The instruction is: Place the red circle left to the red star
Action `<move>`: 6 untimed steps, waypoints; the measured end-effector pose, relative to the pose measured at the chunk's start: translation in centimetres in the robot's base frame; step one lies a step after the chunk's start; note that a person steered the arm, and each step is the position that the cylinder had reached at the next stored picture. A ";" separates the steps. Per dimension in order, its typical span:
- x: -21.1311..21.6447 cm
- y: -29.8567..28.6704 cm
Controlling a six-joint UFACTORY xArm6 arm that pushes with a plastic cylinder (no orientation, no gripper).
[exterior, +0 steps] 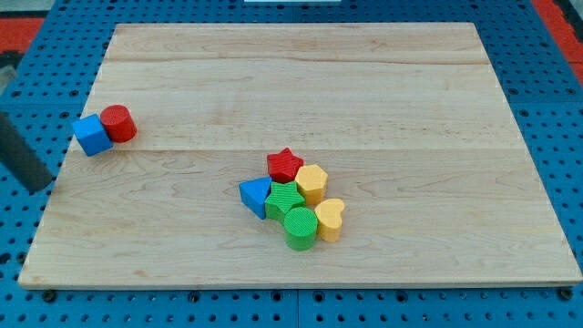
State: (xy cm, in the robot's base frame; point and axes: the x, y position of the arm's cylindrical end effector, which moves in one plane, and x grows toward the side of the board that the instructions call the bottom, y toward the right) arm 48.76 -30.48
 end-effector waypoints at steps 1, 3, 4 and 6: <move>-0.3 0.0; -5.4 0.0; -8.8 0.1; -7.8 9.7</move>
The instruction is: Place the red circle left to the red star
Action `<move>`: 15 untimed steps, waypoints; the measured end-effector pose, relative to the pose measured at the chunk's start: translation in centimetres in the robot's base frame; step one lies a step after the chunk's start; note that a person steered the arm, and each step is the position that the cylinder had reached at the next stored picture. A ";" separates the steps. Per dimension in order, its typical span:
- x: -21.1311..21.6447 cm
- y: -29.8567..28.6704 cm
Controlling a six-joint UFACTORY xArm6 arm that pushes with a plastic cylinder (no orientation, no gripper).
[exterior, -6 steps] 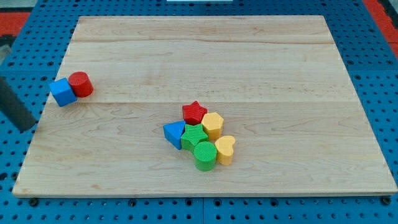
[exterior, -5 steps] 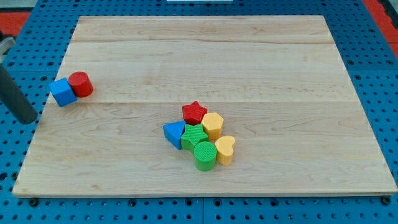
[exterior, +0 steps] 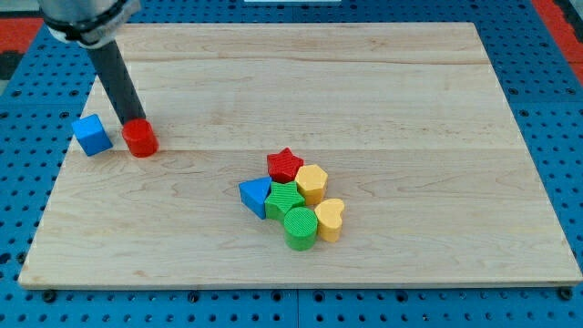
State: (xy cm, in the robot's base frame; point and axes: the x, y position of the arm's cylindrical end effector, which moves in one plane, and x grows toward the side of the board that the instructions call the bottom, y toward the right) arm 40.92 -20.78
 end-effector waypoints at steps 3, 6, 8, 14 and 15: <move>6.6 9.5; 11.8 5.8; 10.0 9.5; 14.0 0.8; 13.5 -5.8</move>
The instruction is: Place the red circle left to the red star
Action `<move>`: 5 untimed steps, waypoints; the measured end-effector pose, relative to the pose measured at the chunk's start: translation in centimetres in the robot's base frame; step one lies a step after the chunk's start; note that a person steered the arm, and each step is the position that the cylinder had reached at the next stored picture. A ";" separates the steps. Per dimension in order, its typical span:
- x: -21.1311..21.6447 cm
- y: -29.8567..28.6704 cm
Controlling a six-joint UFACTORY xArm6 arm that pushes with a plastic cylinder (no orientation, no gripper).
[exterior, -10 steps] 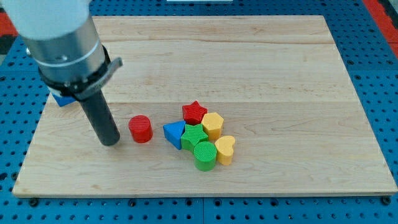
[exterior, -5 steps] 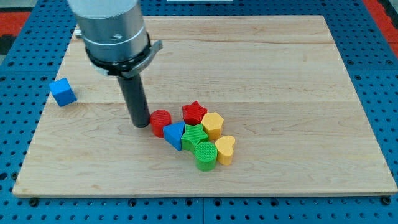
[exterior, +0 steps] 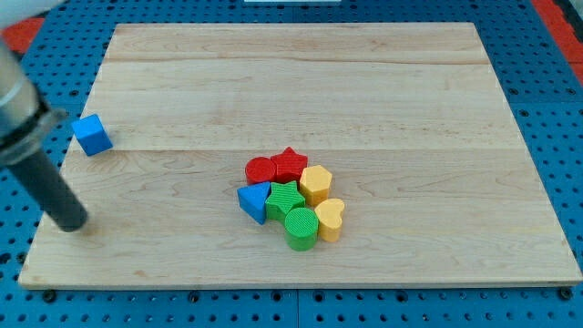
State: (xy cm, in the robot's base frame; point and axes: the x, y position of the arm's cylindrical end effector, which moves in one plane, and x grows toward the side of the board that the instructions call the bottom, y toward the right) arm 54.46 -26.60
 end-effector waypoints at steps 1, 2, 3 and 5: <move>-1.3 -3.9; -1.3 -3.9; -3.0 -3.8; -13.3 -2.8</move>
